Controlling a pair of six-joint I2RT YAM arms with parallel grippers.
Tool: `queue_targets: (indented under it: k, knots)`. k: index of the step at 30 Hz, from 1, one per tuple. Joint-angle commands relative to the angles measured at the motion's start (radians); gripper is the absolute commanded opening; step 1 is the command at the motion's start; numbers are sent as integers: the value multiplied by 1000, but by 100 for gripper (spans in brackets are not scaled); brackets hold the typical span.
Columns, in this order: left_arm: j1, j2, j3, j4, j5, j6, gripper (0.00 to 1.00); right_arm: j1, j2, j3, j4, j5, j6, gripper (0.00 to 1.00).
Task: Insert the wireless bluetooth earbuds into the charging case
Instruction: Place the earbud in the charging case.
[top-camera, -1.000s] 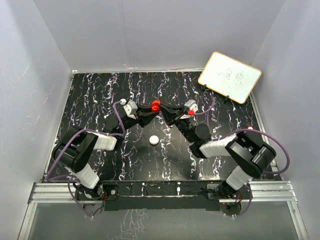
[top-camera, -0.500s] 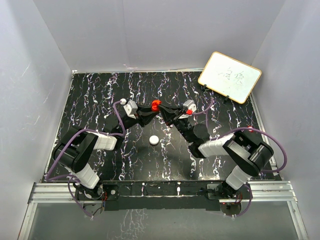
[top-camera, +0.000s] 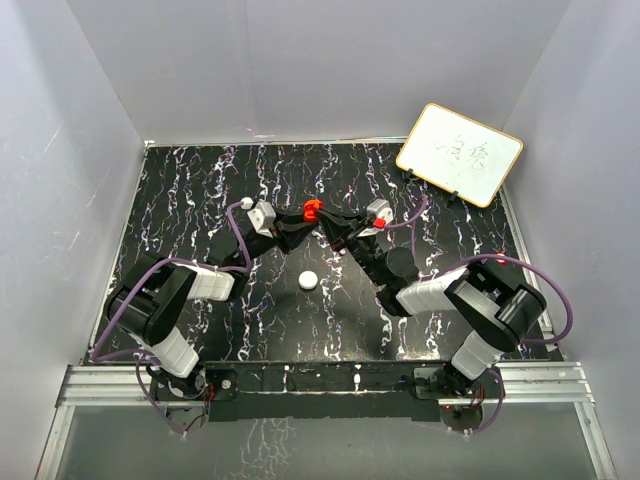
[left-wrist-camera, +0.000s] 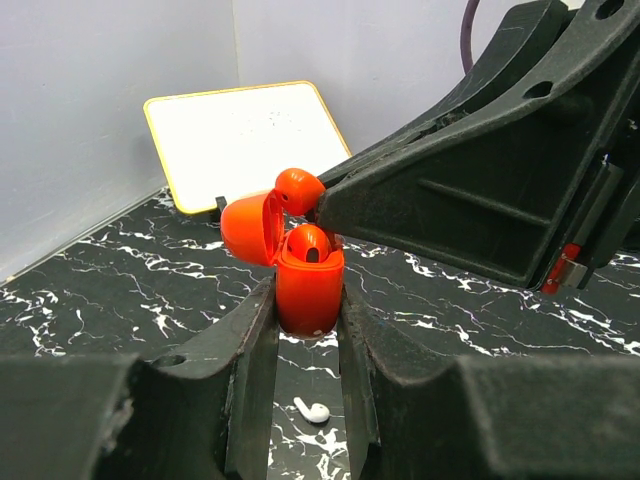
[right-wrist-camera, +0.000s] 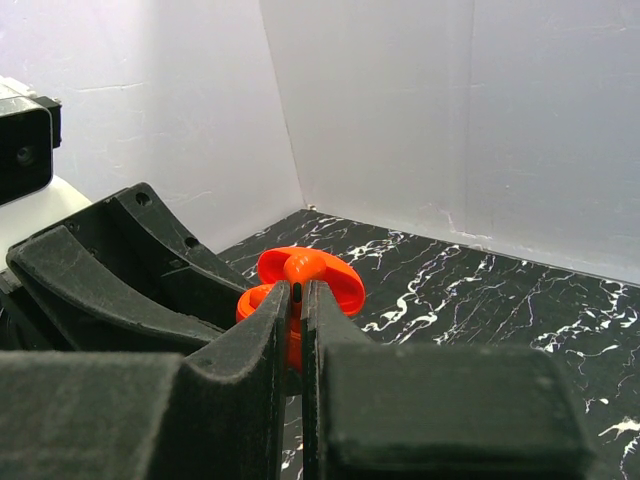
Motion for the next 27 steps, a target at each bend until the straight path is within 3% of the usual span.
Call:
queue_targets:
  k: [1, 9, 11, 27]
  knots:
    - [-4, -42, 36, 189, -28, 27, 0, 6, -2, 23, 333, 30, 12, 0]
    - [-4, -43, 43, 189, -44, 43, 0, 9, -9, 13, 333, 47, 16, 1]
    - [-4, -43, 44, 190, -47, 44, 0, 10, -10, 10, 333, 53, 14, 7]
    - [-4, -52, 36, 191, -49, 61, 0, 11, -82, -17, 334, 86, -30, 21]
